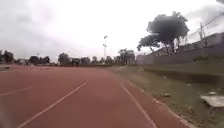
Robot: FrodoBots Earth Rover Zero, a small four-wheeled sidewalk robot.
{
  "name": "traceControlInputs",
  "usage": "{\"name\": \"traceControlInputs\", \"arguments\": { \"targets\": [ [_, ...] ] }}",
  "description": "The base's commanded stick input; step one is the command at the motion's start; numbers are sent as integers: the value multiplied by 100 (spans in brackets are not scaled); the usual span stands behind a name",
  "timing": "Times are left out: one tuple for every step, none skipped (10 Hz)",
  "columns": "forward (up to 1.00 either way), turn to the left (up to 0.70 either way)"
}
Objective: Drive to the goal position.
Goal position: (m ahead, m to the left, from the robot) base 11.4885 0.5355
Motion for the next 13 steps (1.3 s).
{"name": "traceControlInputs", "arguments": {
  "targets": [
    [70, 0],
    [70, 0],
    [70, 0],
    [70, 0],
    [70, 0],
    [70, 0],
    [70, 0],
    [70, 0],
    [70, 0],
    [70, 0],
    [70, 0],
    [70, 0],
    [70, 0]
  ]
}}
